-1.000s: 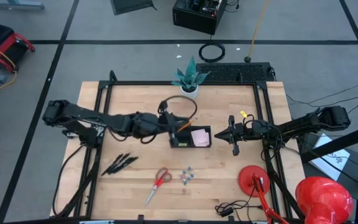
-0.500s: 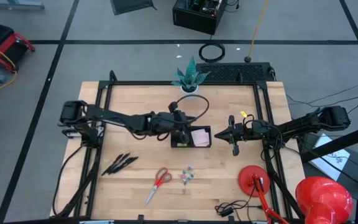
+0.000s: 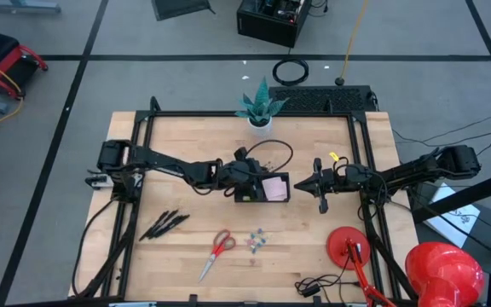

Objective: Pick and place office supplies into organizer
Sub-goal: Put the yellow pencil into the desk organizer, then put the black pen into the desk organizer

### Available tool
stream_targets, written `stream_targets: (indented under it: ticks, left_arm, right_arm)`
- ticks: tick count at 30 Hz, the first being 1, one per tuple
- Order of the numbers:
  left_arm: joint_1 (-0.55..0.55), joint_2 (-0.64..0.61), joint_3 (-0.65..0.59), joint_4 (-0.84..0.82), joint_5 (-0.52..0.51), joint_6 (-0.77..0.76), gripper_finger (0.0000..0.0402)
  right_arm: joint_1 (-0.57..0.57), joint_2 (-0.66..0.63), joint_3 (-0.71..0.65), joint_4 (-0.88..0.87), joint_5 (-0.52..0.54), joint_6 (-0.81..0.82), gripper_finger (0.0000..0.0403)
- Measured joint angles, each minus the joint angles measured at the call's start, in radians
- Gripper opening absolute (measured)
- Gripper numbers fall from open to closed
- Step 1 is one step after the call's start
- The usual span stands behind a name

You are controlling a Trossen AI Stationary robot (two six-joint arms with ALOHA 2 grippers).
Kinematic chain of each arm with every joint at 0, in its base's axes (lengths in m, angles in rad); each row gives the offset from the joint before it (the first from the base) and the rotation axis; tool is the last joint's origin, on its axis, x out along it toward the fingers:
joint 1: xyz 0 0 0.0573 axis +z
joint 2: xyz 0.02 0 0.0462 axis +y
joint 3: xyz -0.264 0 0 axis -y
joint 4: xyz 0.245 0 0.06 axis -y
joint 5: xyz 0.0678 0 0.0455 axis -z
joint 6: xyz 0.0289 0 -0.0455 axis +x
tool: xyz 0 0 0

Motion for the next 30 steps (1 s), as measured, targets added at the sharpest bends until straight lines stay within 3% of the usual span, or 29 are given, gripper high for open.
stream_targets:
  ticks: [18, 30]
  left_arm:
    - [0.001, 0.023, 0.001, -0.006, 0.031, 0.026, 0.0042]
    - [-0.007, -0.001, -0.001, -0.004, 0.049, 0.099, 0.0135]
  right_arm:
    - [0.0, 0.0, 0.0, 0.0, 0.0, 0.0, 0.0004]
    - [0.0, 0.0, 0.0, 0.0, 0.0, 0.0, 0.0004]
